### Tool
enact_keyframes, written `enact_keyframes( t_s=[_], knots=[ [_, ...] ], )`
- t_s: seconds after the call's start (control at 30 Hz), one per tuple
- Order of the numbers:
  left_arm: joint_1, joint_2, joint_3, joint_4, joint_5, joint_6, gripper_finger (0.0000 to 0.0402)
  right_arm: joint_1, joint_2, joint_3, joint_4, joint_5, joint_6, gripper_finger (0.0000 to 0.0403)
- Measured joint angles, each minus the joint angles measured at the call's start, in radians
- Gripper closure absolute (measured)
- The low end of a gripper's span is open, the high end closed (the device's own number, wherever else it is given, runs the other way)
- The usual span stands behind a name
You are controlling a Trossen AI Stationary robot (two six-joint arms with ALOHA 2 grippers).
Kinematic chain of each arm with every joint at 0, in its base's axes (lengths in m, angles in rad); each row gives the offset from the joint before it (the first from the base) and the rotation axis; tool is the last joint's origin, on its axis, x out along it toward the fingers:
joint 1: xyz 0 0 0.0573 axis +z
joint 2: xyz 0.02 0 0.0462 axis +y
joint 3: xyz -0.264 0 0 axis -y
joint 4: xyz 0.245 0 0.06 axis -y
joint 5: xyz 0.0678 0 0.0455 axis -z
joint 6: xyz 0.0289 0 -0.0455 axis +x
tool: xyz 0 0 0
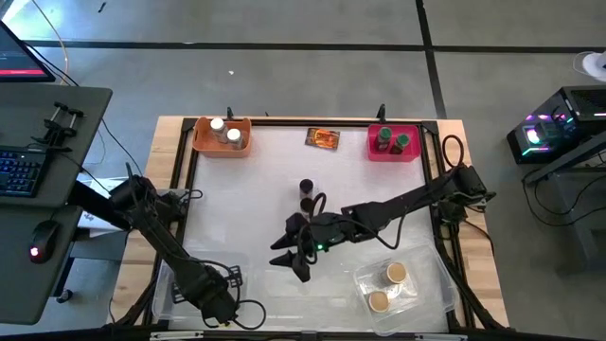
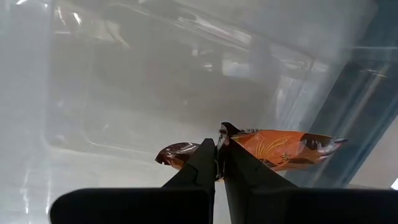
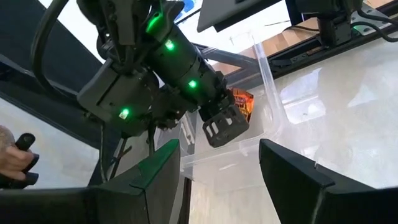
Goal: Sort spices by type
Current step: Put the bottom orange seasoning bag into the left transparent bin
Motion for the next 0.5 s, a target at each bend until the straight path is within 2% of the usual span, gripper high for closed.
enact_keyframes(
  t_s=[0.23, 0.5],
  knots=[
    [0.002, 0.0, 0.0, 0.023, 0.0, -0.002, 0.0382, 0.0, 0.0, 0.0, -0.001, 0.0, 0.0, 0.019],
    [0.003, 0.0, 0.0, 0.027, 0.003, -0.044, 0.03, 0.0, 0.0, 0.0, -0.001, 0.001, -0.001, 0.019]
  ],
)
